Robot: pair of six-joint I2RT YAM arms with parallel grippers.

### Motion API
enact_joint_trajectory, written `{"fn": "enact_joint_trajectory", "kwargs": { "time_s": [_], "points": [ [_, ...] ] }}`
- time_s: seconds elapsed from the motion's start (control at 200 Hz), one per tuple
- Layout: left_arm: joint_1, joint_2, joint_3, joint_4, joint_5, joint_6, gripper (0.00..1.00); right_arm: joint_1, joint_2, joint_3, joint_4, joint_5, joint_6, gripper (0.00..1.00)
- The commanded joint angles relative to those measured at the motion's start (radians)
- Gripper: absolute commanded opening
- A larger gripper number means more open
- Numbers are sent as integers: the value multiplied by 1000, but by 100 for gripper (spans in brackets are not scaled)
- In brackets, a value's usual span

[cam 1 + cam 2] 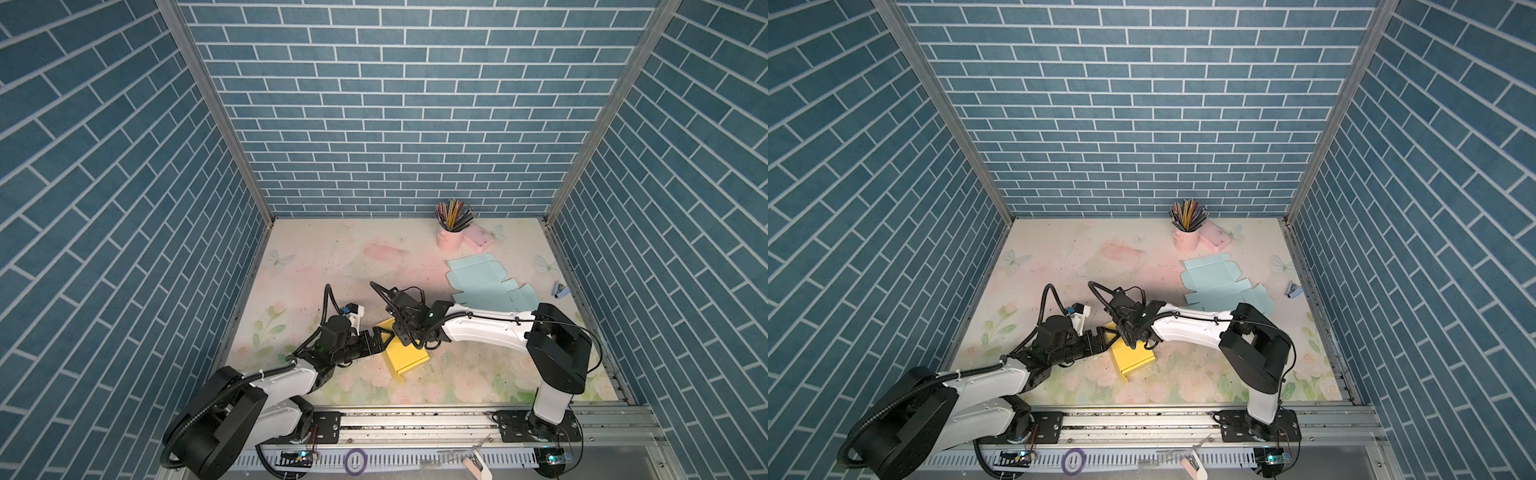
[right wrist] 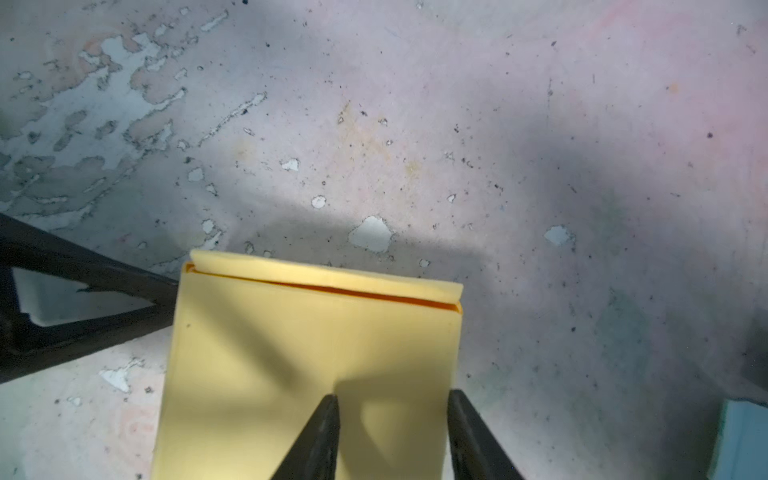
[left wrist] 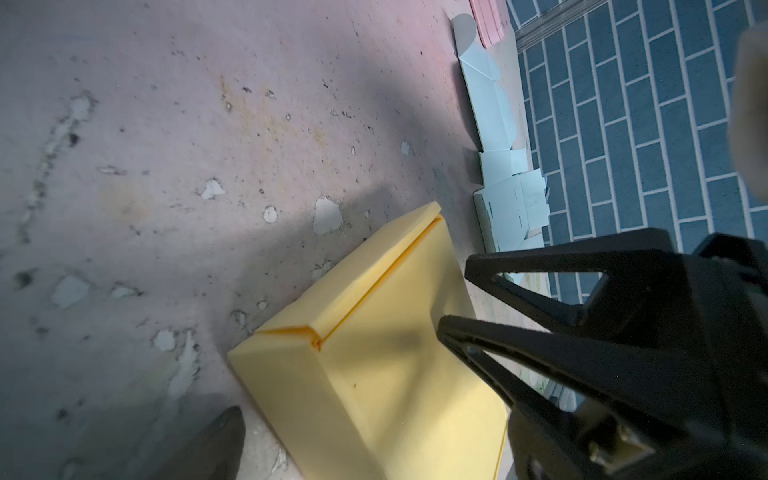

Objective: Fold the paper box

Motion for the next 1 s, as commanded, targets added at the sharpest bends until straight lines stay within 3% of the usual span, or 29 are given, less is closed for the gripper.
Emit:
{"fn": "enact_joint_trajectory", "kwargs": {
  "time_s": [0.0,0.335,0.56,0.765,0.995],
  "points": [
    [8,57,-21,136,13,-56,99,2,42,-48,-36,5,27,44],
    [8,318,-40,611,73,-222,99,-15,8,-121,39,-30,31,43],
    [8,307,-72,652,78,-229,99,-32,12,-126,40,-21,25,43],
    [5,112,-50,434,81,-181,99,-43,17,-124,38,-16,13,43],
    [27,-269,-9,-197,-30,-4,93,-64,-11,-104,33,17,-58,43]
  ]
}}
